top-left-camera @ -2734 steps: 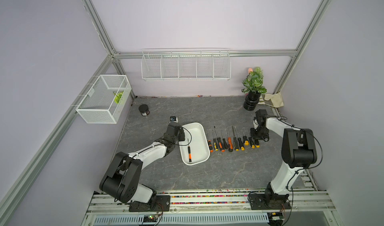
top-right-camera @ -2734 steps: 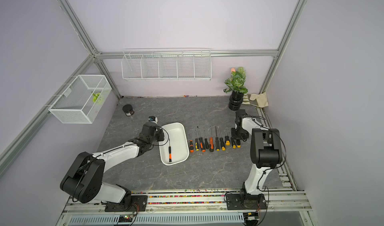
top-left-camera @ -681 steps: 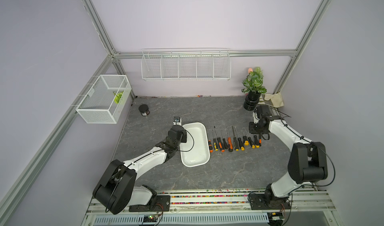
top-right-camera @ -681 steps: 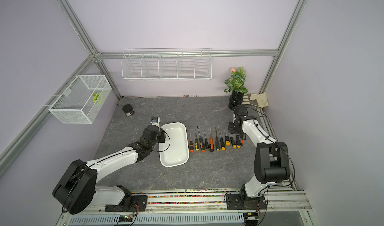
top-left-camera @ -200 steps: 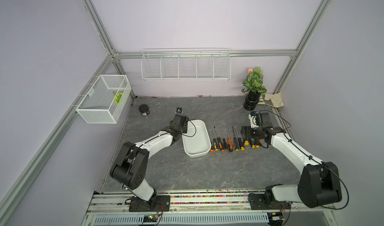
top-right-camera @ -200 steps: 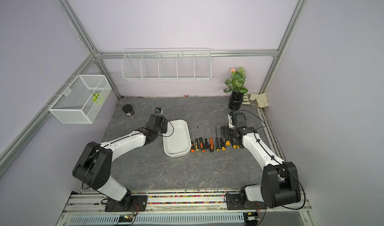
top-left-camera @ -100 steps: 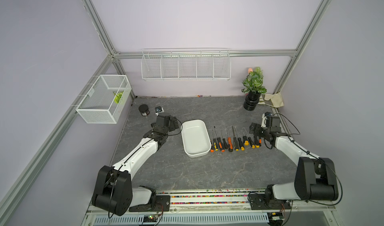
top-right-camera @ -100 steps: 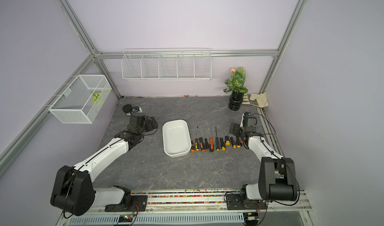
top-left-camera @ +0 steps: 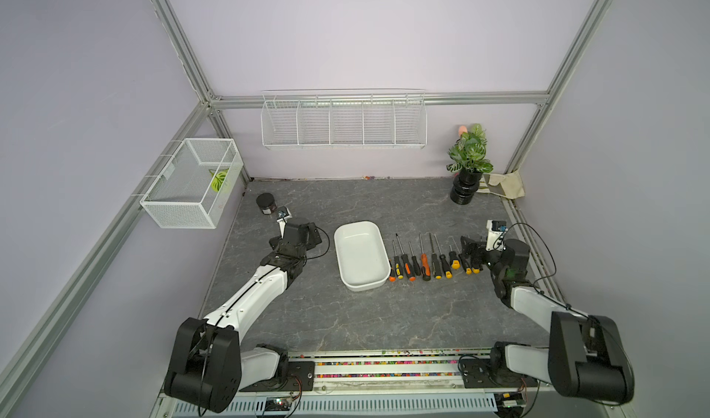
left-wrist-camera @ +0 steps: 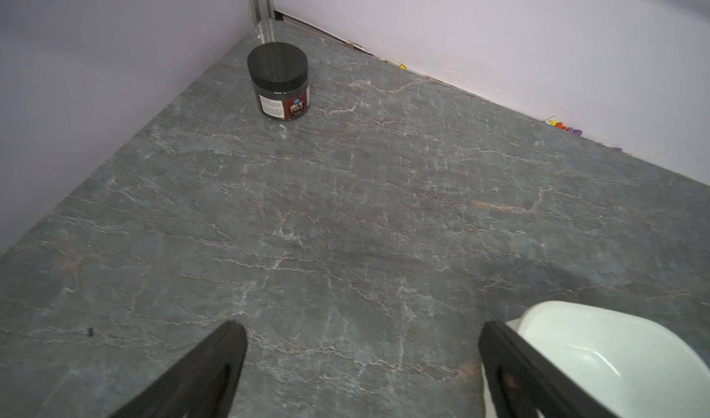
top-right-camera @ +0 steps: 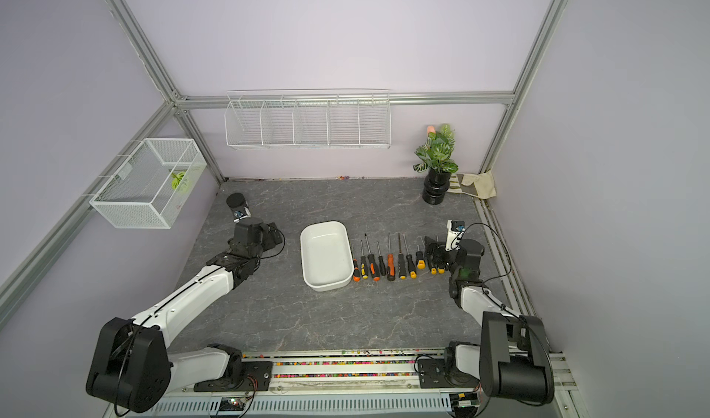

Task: Take out the screwdriver from the storage box
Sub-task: Reset both arms

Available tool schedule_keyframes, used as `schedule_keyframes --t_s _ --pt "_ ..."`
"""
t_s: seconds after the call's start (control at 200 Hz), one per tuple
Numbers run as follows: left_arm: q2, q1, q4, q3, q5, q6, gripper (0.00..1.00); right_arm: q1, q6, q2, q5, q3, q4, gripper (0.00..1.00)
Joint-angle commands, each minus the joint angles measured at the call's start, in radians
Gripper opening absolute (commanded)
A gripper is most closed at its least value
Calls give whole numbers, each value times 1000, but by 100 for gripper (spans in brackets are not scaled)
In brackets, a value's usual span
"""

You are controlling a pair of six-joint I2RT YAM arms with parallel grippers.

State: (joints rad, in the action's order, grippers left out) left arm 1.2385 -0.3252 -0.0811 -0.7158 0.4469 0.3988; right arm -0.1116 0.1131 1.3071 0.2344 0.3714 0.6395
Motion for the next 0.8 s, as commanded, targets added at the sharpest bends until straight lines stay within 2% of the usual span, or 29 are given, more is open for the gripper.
schedule_keyframes --t_s 0.0,0.095,0.145,0.195,0.28,0.38,0.47,0.51,0.59,0.64,0.695,0.725,0.765,0.795 --pt "-64 8 149 82 65 -164 100 2 -39 84 -1 -48 201 99" --pt "-123 14 352 206 83 -256 100 10 -60 183 32 -64 357 99" --pt "-136 38 426 253 98 -265 100 29 -70 192 -6 -47 330 99" --pt "-131 71 464 273 138 -247 100 51 -91 202 -39 -2 214 99" --pt "-97 116 568 309 159 -250 100 88 -110 235 -110 3 254 99" --pt "-9 130 785 354 187 -308 100 92 -105 224 -119 11 223 99" --pt "132 143 898 344 198 -364 100 98 -109 215 -133 17 196 99" --pt "187 152 950 351 188 -353 100 98 -110 216 -136 17 201 99" --pt "275 162 1120 378 96 -413 100 102 -112 213 -142 16 200 99" --pt "257 188 1009 344 21 -384 100 102 -112 214 -142 16 199 99" --pt "232 251 905 323 -118 -327 100 102 -113 213 -144 16 200 99" --pt "262 281 984 355 -166 -311 100 102 -113 215 -145 15 199 99" --pt "324 291 1179 404 -184 -344 100 104 -113 214 -145 17 199 99" --pt "307 291 1112 392 -208 -341 100 104 -112 215 -145 16 200 99"
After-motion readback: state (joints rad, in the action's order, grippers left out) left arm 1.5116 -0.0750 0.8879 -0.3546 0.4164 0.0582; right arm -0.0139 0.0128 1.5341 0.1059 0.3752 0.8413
